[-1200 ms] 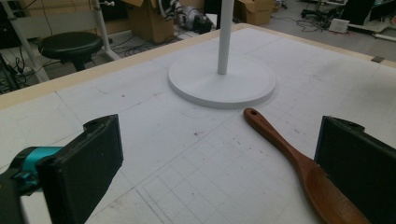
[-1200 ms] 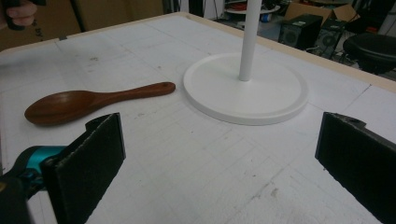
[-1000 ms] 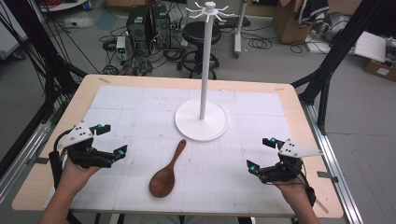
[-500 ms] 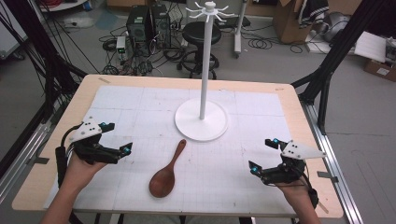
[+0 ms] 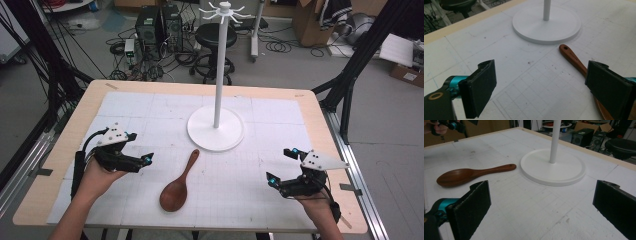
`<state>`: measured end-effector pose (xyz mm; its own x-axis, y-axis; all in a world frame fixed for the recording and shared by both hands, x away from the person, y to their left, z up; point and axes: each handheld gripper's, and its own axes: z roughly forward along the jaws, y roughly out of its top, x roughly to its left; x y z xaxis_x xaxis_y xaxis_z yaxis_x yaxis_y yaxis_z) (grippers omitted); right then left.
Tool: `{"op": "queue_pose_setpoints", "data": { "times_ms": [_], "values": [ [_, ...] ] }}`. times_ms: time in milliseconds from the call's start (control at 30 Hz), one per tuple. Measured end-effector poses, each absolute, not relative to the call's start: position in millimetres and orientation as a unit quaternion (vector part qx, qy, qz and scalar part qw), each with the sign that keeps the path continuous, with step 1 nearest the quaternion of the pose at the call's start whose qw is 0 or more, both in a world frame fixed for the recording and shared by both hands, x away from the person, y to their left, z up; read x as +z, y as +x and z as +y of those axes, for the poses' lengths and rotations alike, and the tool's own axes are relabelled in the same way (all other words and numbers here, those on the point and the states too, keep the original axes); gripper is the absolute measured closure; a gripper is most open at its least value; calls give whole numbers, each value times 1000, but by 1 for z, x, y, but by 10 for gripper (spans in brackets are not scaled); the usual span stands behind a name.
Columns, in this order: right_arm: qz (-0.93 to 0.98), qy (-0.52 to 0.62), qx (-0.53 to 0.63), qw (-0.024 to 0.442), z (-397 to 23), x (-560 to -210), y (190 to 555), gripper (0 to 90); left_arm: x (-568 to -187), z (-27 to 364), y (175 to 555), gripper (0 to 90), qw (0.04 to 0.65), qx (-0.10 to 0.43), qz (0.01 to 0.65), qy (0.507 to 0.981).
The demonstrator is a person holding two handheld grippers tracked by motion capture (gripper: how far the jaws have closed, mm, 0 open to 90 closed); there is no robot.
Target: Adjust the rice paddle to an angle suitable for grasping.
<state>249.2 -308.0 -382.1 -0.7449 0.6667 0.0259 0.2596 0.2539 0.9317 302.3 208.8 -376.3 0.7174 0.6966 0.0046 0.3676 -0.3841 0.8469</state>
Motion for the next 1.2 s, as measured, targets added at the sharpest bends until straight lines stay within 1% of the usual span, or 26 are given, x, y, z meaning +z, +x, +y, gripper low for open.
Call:
{"op": "queue_pose_setpoints", "data": {
  "times_ms": [233,267,400,700,767,933,1033,1133,1200],
  "values": [
    [769,301,531,192,-308,-382,250,5,-379,197,308,148,436,165,328,822],
    [769,300,531,193,-308,-382,250,6,-380,194,311,173,429,161,327,827],
    [769,300,531,193,-308,-382,250,5,-383,187,315,195,415,155,328,835],
    [769,298,532,191,-307,-382,250,5,-385,173,322,237,386,155,326,849],
    [770,297,531,192,-307,-382,251,5,-386,170,324,279,381,153,325,852],
    [768,300,532,192,-308,-382,250,5,-393,161,329,351,352,143,313,870],
    [769,300,532,192,-308,-382,250,6,-394,159,330,410,347,140,308,875],
    [769,298,531,193,-308,-382,251,6,-397,158,334,479,339,132,302,881],
    [769,299,532,192,-307,-382,250,5,-398,158,335,541,336,129,303,882]
  ]
}}
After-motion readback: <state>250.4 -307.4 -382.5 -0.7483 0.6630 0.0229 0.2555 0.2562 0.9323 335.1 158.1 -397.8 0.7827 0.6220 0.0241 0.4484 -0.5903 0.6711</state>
